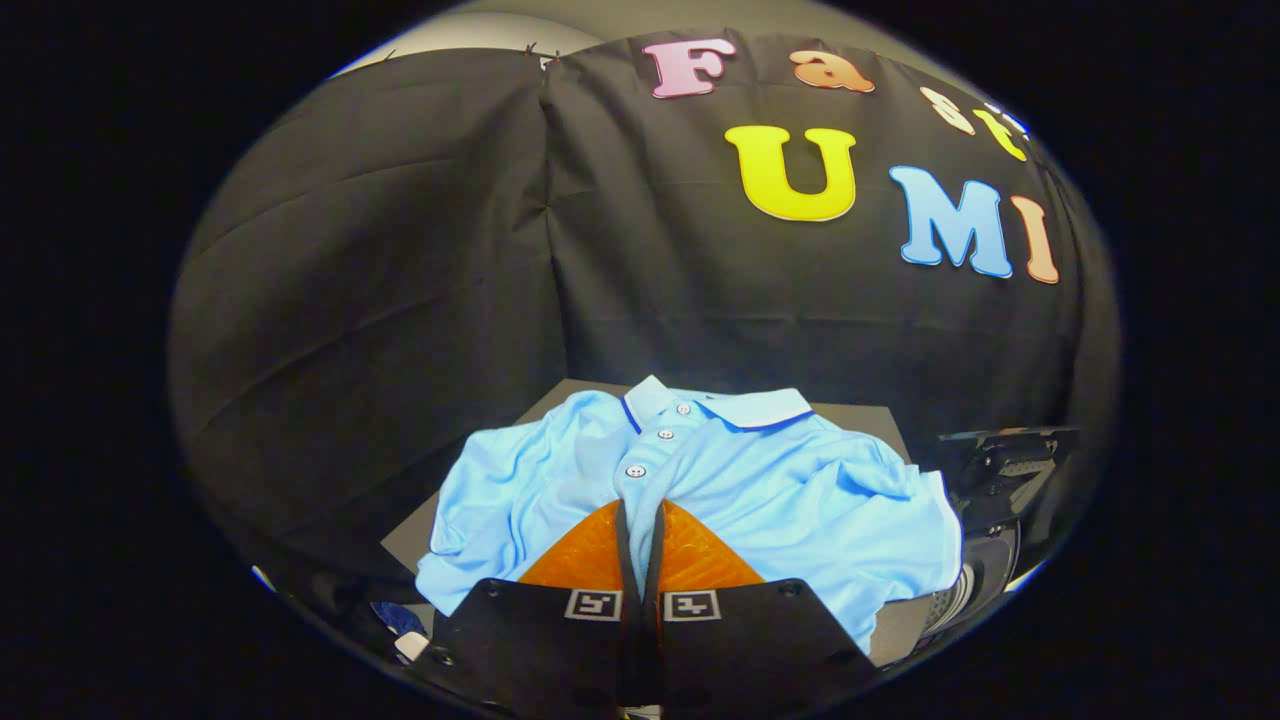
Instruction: Put the clothes into the washing machine and then close the washing machine lid.
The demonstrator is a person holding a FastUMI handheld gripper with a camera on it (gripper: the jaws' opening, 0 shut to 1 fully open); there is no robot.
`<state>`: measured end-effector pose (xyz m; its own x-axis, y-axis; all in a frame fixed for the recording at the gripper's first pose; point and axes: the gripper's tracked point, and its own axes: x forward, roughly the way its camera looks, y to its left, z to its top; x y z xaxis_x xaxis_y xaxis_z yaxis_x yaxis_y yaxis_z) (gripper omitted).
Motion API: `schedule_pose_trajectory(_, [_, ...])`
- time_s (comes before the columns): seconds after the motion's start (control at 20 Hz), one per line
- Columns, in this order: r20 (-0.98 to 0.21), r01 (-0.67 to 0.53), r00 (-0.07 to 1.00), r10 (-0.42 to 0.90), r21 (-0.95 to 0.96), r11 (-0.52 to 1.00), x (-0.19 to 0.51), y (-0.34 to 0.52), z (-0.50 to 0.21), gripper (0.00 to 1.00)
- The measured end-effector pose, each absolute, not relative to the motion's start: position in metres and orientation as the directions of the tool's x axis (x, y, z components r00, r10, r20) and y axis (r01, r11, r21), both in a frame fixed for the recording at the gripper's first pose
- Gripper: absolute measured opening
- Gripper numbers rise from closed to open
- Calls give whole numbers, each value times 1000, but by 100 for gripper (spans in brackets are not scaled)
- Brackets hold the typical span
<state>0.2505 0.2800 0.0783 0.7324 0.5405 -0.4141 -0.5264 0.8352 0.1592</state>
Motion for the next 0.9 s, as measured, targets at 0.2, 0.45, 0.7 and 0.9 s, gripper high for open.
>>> schedule_pose_trajectory(0.2, [-350, -551, 746, 566, 153, 821, 248, 271, 115, 1])
schedule_pose_trajectory(0.45, [-278, -578, 755, 594, 146, 803, 255, 256, 167, 2])
schedule_pose_trajectory(0.7, [-205, -601, 758, 619, 150, 785, 256, 247, 217, 1])
schedule_pose_trajectory(0.9, [-172, -612, 757, 630, 151, 776, 251, 244, 229, 1])
